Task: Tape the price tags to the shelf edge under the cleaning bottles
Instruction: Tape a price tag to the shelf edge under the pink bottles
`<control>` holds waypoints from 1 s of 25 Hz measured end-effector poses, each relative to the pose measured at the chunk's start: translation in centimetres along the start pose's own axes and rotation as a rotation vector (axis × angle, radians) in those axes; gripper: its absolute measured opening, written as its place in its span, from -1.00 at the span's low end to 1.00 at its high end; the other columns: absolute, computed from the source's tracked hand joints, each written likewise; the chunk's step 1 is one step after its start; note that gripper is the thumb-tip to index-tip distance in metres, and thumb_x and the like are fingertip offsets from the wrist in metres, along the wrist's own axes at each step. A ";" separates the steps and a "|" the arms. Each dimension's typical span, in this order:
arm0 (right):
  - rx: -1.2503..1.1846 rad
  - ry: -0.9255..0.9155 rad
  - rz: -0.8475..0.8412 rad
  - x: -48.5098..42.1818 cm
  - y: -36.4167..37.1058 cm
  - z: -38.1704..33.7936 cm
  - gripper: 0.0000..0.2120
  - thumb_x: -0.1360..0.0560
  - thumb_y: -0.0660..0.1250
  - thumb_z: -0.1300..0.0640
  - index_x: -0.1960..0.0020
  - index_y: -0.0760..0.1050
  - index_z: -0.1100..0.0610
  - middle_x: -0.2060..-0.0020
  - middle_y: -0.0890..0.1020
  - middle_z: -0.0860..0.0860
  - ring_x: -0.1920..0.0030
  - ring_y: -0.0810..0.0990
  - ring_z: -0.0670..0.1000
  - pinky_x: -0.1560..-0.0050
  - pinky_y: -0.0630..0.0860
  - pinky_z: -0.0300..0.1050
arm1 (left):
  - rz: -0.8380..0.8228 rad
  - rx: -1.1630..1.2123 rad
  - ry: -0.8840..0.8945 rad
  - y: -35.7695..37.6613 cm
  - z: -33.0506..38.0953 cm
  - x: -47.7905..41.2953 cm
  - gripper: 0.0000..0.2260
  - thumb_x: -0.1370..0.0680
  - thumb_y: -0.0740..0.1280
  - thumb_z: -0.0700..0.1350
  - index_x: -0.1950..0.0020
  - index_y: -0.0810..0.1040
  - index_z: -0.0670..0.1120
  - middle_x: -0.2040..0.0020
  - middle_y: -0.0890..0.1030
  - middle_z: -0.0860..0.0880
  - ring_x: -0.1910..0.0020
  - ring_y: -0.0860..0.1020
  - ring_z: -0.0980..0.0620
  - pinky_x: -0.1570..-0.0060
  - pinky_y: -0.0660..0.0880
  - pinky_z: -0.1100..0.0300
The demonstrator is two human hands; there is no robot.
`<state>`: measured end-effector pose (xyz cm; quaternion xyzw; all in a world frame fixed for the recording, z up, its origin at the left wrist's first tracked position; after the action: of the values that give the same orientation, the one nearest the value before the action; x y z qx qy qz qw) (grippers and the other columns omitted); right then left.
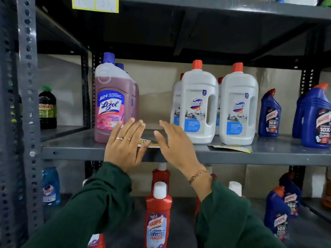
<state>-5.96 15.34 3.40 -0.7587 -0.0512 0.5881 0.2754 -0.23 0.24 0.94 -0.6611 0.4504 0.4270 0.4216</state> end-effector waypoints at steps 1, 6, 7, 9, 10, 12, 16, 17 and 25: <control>-0.038 0.093 -0.056 -0.5 1.0 -0.2 -0.61 -0.55 0.13 0.00 -0.32 0.29 0.16 -0.24 0.51 0.18 -0.25 0.42 0.17 -0.25 0.34 0.02 | -0.027 -0.022 -0.008 0.1 -0.4 1.0 -0.60 -0.59 0.06 0.02 -0.25 0.41 -0.23 -0.19 0.55 -0.22 -0.25 0.40 -0.15 -0.28 0.26 -0.12; 0.249 0.333 -0.372 -2.0 3.1 -1.0 -0.69 -0.51 0.12 0.02 -0.11 0.40 0.22 -0.12 0.56 0.25 -0.15 0.47 0.25 -0.20 0.35 0.09 | -0.058 -0.072 -0.026 0.5 -1.7 4.0 -0.63 -0.58 0.05 0.04 -0.06 0.50 -0.20 -0.04 0.63 -0.21 0.00 0.56 -0.19 -0.08 0.33 -0.06; 0.285 0.332 -0.388 -2.0 3.3 -0.9 -0.69 -0.50 0.12 0.02 -0.09 0.40 0.22 -0.11 0.57 0.25 -0.15 0.47 0.25 -0.21 0.34 0.11 | -0.063 -0.076 -0.032 0.4 -1.9 4.0 -0.64 -0.58 0.06 0.04 -0.03 0.50 -0.20 0.01 0.64 -0.20 0.06 0.57 -0.19 -0.01 0.33 -0.04; 0.291 0.308 -0.314 -1.8 3.5 -1.0 -0.71 -0.49 0.14 0.03 -0.08 0.39 0.21 -0.09 0.58 0.23 -0.14 0.46 0.25 -0.19 0.36 0.12 | -0.062 -0.108 -0.020 0.3 -1.8 4.1 -0.65 -0.57 0.08 0.03 0.02 0.51 -0.20 0.10 0.64 -0.18 0.18 0.56 -0.18 0.12 0.31 -0.01; 0.268 0.301 -0.253 -1.7 3.6 -1.1 -0.74 -0.47 0.18 0.06 -0.07 0.40 0.19 -0.07 0.58 0.21 -0.13 0.46 0.25 -0.17 0.37 0.12 | -0.065 -0.118 -0.017 0.3 -1.7 4.3 -0.65 -0.57 0.07 0.03 0.03 0.50 -0.21 0.14 0.63 -0.18 0.22 0.54 -0.17 0.16 0.30 0.00; 0.205 0.278 -0.118 -1.6 3.7 -1.1 -0.80 -0.41 0.24 0.14 -0.03 0.41 0.15 -0.03 0.57 0.16 -0.07 0.48 0.21 -0.10 0.40 0.10 | -0.073 -0.121 -0.026 0.3 -1.7 4.2 -0.65 -0.58 0.06 0.03 0.03 0.50 -0.21 0.17 0.62 -0.18 0.25 0.52 -0.17 0.18 0.29 0.00; -0.122 0.275 0.229 -0.8 3.1 -0.9 -0.83 -0.38 0.28 0.32 0.07 0.48 0.13 0.05 0.58 0.11 0.04 0.54 0.12 0.04 0.47 0.04 | -0.116 -0.111 -0.081 0.2 -1.5 4.2 -0.60 -0.59 0.02 0.05 -0.05 0.49 -0.23 0.18 0.61 -0.20 0.25 0.50 -0.19 0.16 0.29 -0.01; -0.244 0.295 0.308 -0.6 2.7 -0.9 -0.83 -0.39 0.30 0.32 0.05 0.50 0.14 0.03 0.58 0.11 0.05 0.54 0.07 0.02 0.47 -0.02 | -0.128 -0.096 -0.114 0.2 -1.4 4.2 -0.58 -0.59 0.01 0.06 -0.12 0.47 -0.24 0.16 0.61 -0.21 0.23 0.51 -0.19 0.14 0.29 -0.01; -0.492 0.281 0.126 0.6 3.2 -2.2 -0.88 -0.42 0.39 0.21 0.05 0.62 0.18 -0.15 0.60 0.06 -0.02 0.50 -0.19 -0.09 0.40 -0.42 | 0.012 0.205 -0.171 -2.3 -1.4 1.1 -0.69 -0.58 0.13 0.03 -0.22 0.39 -0.13 -0.37 0.24 -0.21 -0.36 0.10 -0.28 -0.35 0.15 -0.09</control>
<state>-4.55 12.13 1.70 -0.8785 -0.1062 0.4630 0.0504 2.47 -0.83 0.70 -0.5730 0.4580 0.4360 0.5214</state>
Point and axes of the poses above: each hand's wrist, its own x-axis away from the middle knuckle, its own y-axis out of the palm, z = x × y, the point moved 1 cm from there along -x, towards the middle knuckle
